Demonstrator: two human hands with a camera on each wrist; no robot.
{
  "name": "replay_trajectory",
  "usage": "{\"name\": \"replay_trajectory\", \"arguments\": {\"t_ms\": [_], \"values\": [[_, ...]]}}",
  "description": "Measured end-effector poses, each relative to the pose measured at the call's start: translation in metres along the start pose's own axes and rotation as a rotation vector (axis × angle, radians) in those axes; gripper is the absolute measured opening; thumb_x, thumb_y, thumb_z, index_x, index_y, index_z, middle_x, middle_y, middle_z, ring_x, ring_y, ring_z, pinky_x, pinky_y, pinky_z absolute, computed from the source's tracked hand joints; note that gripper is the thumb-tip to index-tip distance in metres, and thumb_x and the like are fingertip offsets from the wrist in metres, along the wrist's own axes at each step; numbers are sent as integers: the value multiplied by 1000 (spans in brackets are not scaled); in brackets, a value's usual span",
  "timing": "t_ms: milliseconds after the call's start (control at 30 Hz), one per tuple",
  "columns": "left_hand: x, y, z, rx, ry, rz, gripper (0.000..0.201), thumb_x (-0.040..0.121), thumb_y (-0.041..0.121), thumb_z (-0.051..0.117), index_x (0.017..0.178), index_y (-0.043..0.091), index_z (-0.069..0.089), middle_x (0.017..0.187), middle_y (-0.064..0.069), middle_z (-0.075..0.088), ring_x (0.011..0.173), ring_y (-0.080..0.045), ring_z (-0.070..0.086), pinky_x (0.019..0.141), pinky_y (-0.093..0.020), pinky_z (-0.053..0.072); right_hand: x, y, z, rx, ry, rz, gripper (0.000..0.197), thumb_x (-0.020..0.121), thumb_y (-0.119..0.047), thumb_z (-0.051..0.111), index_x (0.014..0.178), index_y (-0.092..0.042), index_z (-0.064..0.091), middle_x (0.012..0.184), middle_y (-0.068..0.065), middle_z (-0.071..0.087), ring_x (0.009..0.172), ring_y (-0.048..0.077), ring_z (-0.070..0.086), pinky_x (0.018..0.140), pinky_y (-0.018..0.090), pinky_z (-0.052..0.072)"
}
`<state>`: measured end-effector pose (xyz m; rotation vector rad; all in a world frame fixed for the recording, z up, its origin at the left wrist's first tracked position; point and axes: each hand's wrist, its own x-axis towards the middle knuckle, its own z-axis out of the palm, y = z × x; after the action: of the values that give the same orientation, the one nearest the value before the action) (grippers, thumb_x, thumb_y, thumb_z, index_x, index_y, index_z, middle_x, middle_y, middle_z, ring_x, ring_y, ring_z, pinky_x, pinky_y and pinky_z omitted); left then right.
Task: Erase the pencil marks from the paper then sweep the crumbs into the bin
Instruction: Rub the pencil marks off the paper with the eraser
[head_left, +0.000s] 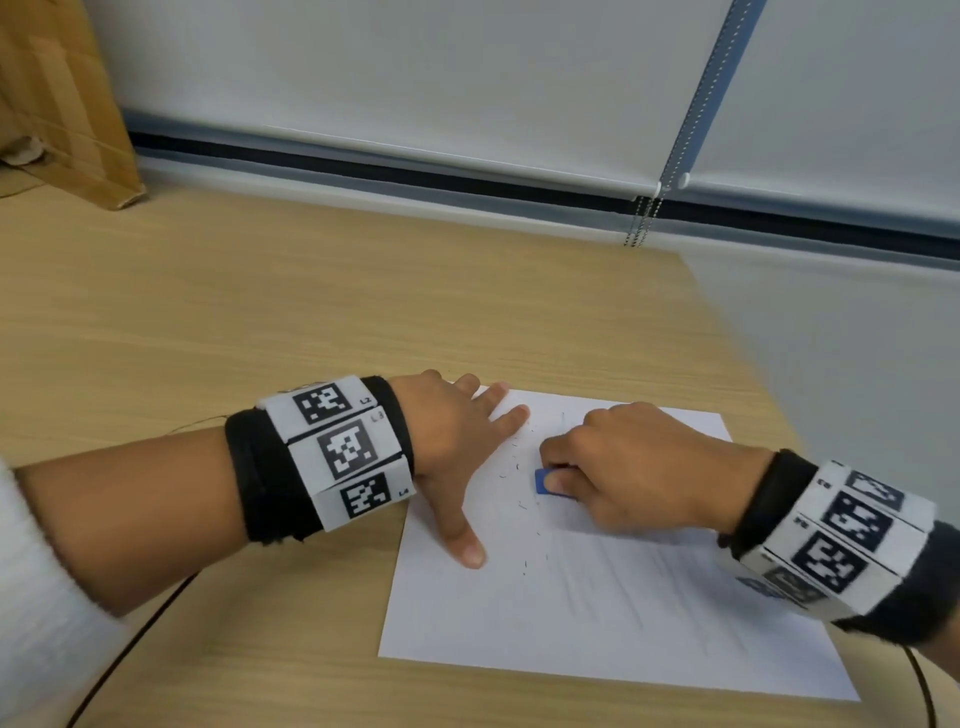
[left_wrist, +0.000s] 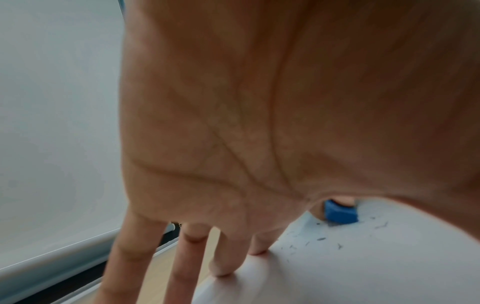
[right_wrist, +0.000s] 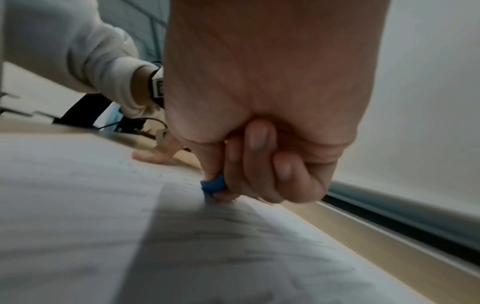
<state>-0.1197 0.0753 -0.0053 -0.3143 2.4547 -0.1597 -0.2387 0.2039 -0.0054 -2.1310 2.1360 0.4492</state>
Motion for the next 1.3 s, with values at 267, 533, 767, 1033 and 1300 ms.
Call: {"name": "replay_trajectory", "arguments": {"t_ms": [267, 533, 767, 1033, 1300], "values": [[2, 0, 0, 14, -1, 1, 141, 59, 78, 69, 152, 22, -20, 161, -5, -21, 149, -30, 0, 117, -46, 18, -16, -11, 0, 3, -63, -78, 23, 96, -37, 40, 81, -22, 48, 64, -2, 46, 58, 19, 37, 61, 33, 37], [5, -1, 2, 18, -10, -5, 142, 58, 79, 69, 151, 23, -23, 160, -4, -23, 148, -30, -2, 117, -46, 19, -35, -18, 1, 93, -163, -175, 15, 94, -34, 43, 82, -25, 45, 58, -3, 39, 55, 18, 37, 60, 34, 37], [6, -3, 4, 8, 1, -6, 143, 56, 82, 68, 151, 26, -23, 160, -1, -23, 149, -29, -3, 116, -47, 18, -17, -6, 3, 26, -28, -98, 18, 94, -31, 42, 78, -22, 42, 57, -5, 37, 55, 18, 37, 59, 35, 35], [4, -3, 3, 1, -13, -7, 142, 57, 80, 68, 151, 25, -23, 160, -2, -24, 149, -29, -5, 118, -48, 17, -30, -12, 4, 28, -75, -149, 16, 95, -36, 42, 87, -24, 49, 56, -5, 37, 52, 15, 35, 59, 35, 35], [4, -6, 6, -12, 19, 11, 141, 57, 81, 68, 152, 25, -20, 161, -2, -21, 149, -29, -3, 115, -47, 17, -40, -13, 5, 109, -115, -184, 18, 92, -36, 45, 90, -22, 55, 56, -2, 40, 54, 19, 38, 56, 31, 34]]}}
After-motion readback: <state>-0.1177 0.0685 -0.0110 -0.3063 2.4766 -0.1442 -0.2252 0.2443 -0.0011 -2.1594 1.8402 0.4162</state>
